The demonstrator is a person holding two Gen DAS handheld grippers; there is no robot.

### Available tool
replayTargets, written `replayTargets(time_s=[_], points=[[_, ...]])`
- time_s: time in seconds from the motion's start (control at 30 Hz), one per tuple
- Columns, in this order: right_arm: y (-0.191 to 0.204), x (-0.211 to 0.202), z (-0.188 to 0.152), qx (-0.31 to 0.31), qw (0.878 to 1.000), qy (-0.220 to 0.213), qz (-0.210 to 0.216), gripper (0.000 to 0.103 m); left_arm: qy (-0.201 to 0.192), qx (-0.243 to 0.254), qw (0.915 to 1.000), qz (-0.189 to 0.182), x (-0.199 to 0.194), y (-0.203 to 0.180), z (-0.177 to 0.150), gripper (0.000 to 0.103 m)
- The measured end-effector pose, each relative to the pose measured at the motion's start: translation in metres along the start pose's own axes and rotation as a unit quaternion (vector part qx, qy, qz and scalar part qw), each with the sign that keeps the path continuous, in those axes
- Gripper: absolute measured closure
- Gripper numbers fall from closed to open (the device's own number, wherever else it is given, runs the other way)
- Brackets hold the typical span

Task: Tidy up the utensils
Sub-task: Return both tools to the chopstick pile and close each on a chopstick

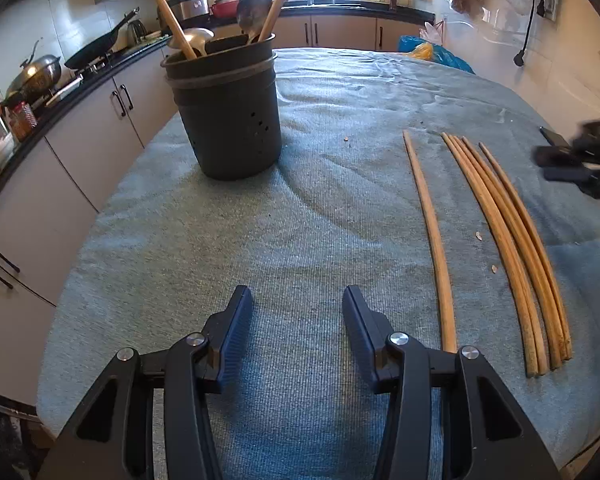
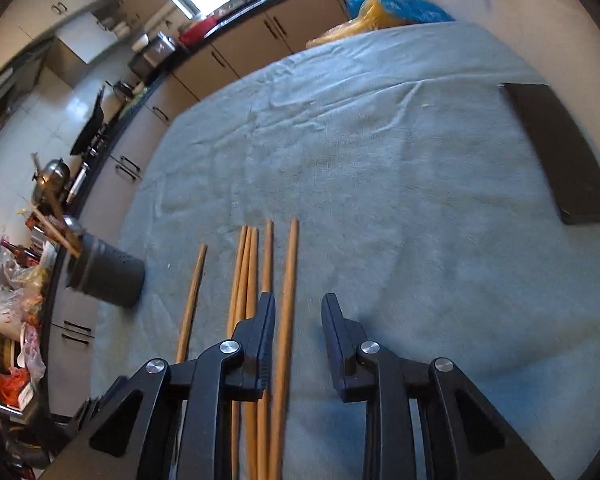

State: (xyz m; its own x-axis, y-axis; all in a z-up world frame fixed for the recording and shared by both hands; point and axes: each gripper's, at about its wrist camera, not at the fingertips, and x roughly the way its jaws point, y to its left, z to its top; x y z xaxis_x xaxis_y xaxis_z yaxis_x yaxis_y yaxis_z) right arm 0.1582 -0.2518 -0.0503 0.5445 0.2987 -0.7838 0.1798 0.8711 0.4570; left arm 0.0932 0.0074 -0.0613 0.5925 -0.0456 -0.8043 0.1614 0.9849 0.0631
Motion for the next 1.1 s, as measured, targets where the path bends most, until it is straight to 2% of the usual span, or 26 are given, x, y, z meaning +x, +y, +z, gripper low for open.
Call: replayTargets(time_s=[0.3,0.4,0.47,0.5,0.53,0.63,0.83,0.87,0.93,1.03,1.1], points=[[0.023,0.052,0.031,-0.046,0.995,0.039,-0.08,0.076,0.005,0.002,0.9999,-0.012,-0.003,0.004,0.005,0.057],[0.035,0.059,0.03,-0.089,0.989,0.043,-0.11,0.076,0.004,0.003,0.9999,-0.016,-0.009,0.002,0.013,0.057],[0.039,0.058,0.028,-0.112,0.985,0.042,-0.122,0.082,0.007,0.01,0.9994,-0.032,-0.013,-0.004,0.024,0.057],[0.039,0.057,0.026,-0.124,0.982,0.04,-0.135,0.095,0.009,0.013,0.9993,-0.034,-0.013,-0.007,0.028,0.057],[0.034,0.055,0.025,-0.124,0.982,0.037,-0.135,0.095,0.013,0.016,0.9991,-0.037,-0.014,-0.01,0.034,0.057],[0.015,0.041,0.022,-0.089,0.989,0.023,-0.113,0.096,0.045,0.026,0.9967,-0.063,-0.006,-0.025,0.054,0.057],[-0.013,-0.008,-0.003,-0.05,0.997,-0.029,-0.043,0.096,0.109,0.015,0.9908,-0.079,0.031,-0.05,0.099,0.059],[-0.015,-0.015,-0.008,-0.049,0.998,-0.034,-0.032,0.096,0.116,0.016,0.9905,-0.073,0.039,-0.055,0.106,0.062],[-0.017,-0.026,-0.013,-0.047,0.998,-0.042,-0.016,0.096,0.128,0.017,0.989,-0.071,0.05,-0.062,0.114,0.063],[-0.014,-0.03,-0.015,-0.054,0.997,-0.047,-0.008,0.096,0.136,0.023,0.9887,-0.059,0.064,-0.074,0.126,0.073],[-0.014,-0.033,-0.016,-0.057,0.997,-0.046,0.002,0.096,0.143,0.024,0.9882,-0.051,0.074,-0.081,0.132,0.074]])
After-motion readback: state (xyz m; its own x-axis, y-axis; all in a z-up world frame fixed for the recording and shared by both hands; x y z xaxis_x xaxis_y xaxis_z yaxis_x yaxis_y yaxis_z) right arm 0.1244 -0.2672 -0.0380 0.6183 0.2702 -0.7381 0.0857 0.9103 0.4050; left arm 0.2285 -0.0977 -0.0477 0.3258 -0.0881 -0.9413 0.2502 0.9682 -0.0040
